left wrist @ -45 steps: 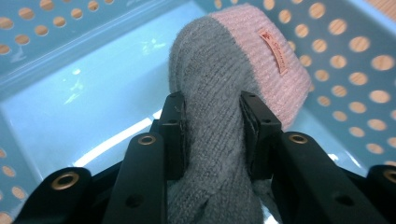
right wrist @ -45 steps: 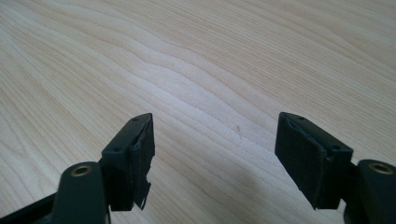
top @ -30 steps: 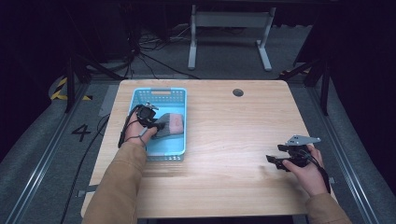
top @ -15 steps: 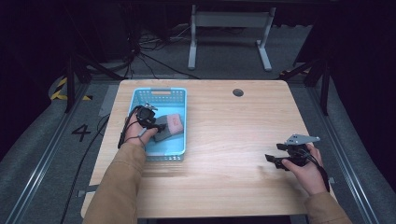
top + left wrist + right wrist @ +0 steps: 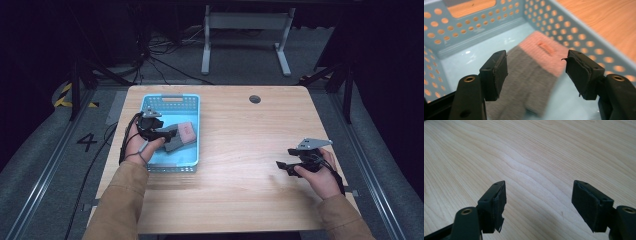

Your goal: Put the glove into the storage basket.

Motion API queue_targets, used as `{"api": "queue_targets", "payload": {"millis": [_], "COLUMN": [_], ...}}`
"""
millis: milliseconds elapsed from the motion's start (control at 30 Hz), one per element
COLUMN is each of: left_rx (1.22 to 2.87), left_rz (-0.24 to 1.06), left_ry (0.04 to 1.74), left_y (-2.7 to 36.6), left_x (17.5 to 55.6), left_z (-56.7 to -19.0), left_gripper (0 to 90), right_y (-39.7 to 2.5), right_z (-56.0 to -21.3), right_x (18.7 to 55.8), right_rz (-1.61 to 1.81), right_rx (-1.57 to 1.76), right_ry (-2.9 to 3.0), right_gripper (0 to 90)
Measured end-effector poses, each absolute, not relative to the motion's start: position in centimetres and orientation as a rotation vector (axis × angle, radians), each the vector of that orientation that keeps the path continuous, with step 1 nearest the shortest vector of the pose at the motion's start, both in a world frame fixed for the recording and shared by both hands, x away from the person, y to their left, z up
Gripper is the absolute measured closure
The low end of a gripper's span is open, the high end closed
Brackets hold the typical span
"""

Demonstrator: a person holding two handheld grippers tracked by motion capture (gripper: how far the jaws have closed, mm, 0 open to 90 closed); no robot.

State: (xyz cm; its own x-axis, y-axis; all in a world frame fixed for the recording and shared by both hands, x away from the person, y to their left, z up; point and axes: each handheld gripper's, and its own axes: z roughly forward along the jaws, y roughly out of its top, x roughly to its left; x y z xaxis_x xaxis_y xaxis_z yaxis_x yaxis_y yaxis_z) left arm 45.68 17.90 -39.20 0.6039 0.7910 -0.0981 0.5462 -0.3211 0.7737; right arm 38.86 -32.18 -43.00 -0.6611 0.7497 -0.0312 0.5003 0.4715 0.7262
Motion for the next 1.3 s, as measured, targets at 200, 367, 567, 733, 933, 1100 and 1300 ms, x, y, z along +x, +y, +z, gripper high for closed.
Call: {"api": "queue_targets", "payload": {"millis": [200,367,567,733,933,1100,1300], "left_rx": [2.003,2.029,2.046,2.062,2.073,2.129,2.197], "left_rz": [0.350,0.322,0.278,0.220,0.145,0.116,0.075], "left_ry": [0.954,0.873,0.770,0.719,0.663,0.588,0.583], "left_y": [16.4,15.0,13.7,12.6,11.3,11.1,10.3], "left_x": [42.1,39.7,37.2,35.6,34.2,33.3,32.8], "left_z": [-36.8,-35.7,-34.9,-35.2,-36.2,-37.2,-39.4], "left_gripper": [33.9,33.5,32.6,31.2,26.9,18.0,18.7], "right_y": [-31.5,-31.6,-31.8,-32.0,-31.7,-31.4,-30.7], "right_z": [-43.0,-43.0,-43.0,-43.3,-43.8,-44.3,-44.6], "right_x": [39.2,39.2,38.9,38.2,37.2,36.8,36.5], "right_rz": [1.000,1.006,1.024,1.073,1.075,1.056,1.023], "right_rx": [1.014,1.002,0.986,0.963,0.920,0.866,0.807], "right_ry": [2.404,2.415,2.431,2.444,2.468,2.511,2.549], "right_gripper": [28.4,28.4,28.2,27.1,27.0,28.9,28.2]}}
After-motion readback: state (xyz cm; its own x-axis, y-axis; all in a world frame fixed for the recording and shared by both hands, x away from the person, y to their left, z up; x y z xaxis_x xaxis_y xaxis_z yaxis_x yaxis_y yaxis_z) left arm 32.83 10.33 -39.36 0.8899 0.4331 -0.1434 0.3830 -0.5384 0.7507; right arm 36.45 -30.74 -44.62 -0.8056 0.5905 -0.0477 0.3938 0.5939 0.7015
